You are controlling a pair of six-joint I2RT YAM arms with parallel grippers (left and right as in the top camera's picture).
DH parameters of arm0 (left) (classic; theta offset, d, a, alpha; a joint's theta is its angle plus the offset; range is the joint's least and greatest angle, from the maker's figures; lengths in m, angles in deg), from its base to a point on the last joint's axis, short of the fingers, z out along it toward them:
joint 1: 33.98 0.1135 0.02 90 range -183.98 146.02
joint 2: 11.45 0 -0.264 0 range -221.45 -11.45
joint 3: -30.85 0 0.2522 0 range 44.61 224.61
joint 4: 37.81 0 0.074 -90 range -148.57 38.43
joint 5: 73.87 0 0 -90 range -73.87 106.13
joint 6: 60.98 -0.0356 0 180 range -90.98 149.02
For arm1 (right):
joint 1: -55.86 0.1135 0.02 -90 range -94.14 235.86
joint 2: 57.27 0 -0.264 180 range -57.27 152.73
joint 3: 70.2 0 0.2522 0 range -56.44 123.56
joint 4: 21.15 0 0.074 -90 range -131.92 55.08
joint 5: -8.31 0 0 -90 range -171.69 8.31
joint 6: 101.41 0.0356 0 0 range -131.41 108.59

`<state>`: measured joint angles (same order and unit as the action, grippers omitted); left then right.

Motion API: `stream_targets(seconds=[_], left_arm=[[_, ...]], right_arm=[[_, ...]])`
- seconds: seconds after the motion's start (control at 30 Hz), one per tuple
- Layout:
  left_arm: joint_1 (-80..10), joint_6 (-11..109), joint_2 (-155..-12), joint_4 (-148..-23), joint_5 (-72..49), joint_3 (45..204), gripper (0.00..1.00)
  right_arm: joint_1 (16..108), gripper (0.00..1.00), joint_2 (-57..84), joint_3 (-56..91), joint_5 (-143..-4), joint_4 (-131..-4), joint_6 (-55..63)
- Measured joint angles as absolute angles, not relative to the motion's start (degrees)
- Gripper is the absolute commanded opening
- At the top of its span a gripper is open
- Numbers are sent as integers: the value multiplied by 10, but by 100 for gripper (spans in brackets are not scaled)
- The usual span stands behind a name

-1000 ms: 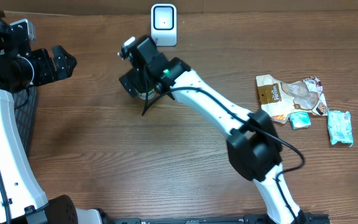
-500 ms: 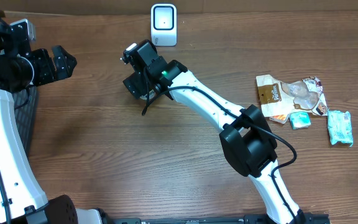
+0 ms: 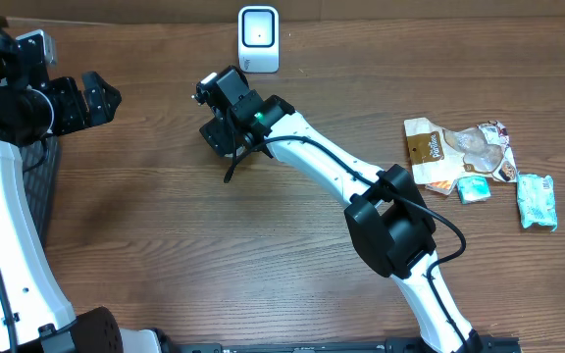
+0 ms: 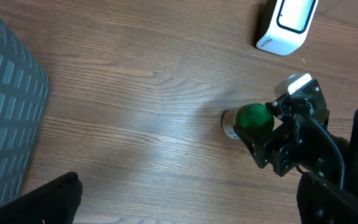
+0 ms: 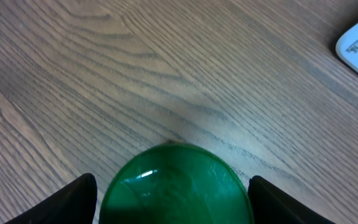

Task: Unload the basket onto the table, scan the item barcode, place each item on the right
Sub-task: 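Move the right gripper over the green-lidded jar and grasp it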

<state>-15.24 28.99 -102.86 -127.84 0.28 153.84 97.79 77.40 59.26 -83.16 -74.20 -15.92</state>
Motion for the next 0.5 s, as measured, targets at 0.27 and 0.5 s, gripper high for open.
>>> stream_targets(seconds=[0.27,0.5], left_arm=[[-152,290,-1029,-1278,3,1538,100],[-152,290,-1029,-1278,3,1538,100]], right_arm=[[978,75,774,592,-827,-756,-159],[978,72,774,593,-825,-757,-159]])
